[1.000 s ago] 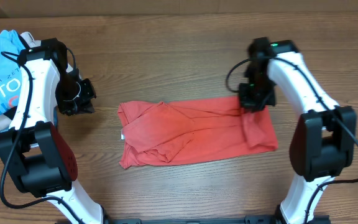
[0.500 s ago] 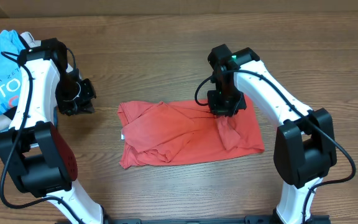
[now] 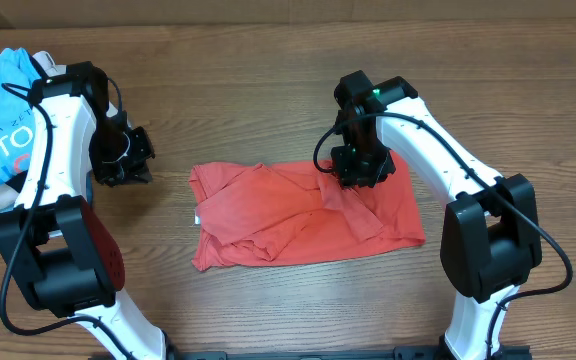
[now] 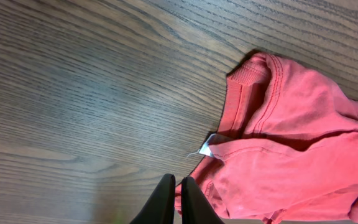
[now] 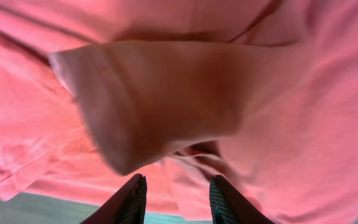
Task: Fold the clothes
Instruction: 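Lay the folded right end onto the shirt and hold with right gripper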
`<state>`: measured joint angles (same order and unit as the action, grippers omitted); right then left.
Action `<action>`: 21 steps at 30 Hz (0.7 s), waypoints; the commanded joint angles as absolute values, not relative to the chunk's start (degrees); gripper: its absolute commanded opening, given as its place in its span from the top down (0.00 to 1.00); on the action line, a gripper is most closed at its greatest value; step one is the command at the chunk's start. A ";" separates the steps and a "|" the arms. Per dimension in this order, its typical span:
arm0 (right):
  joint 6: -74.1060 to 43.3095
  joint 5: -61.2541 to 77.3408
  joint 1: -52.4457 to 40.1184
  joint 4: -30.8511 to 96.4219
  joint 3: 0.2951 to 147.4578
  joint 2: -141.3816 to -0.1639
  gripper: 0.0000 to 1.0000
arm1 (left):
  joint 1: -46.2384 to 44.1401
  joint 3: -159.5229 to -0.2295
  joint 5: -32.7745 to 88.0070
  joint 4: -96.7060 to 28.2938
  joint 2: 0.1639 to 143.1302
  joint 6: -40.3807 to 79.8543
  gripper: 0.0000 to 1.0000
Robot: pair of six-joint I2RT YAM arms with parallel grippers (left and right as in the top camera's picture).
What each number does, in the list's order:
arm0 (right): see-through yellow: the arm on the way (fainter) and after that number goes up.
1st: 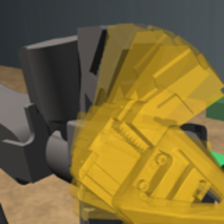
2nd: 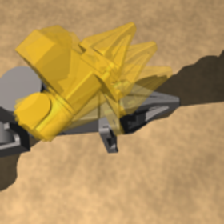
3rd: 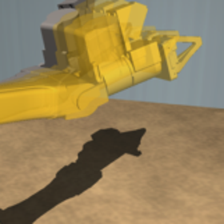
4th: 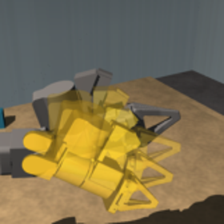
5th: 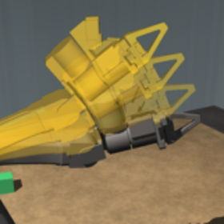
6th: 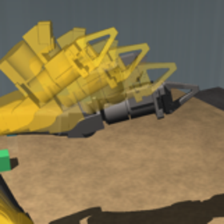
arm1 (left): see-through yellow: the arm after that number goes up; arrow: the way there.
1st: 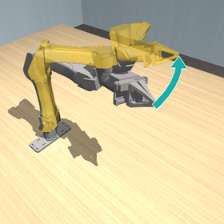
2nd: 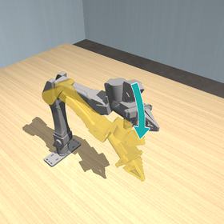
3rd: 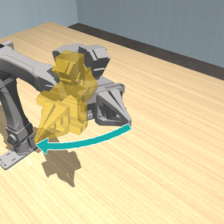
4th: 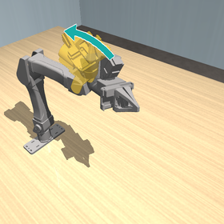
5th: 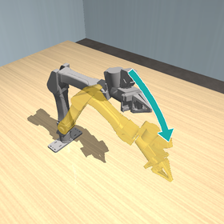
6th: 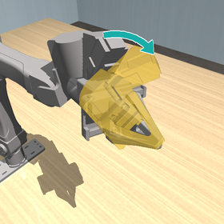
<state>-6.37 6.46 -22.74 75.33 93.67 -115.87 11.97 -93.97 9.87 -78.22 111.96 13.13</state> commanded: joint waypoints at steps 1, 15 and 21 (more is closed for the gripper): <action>-8.62 1.39 -22.11 74.81 94.89 -115.85 0.63 | 11.53 -94.98 10.52 -78.17 110.45 11.53 0.91; -8.99 -1.87 -22.11 74.63 94.78 -115.85 0.71 | 11.55 -94.98 10.11 -78.00 110.45 11.11 0.90; -8.97 -0.49 -22.13 73.19 92.73 -116.07 0.71 | 11.55 -94.98 10.11 -78.04 110.45 11.11 0.90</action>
<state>-9.15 -0.89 -22.37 73.60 93.51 -115.90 11.97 -93.97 9.85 -78.04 111.96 12.88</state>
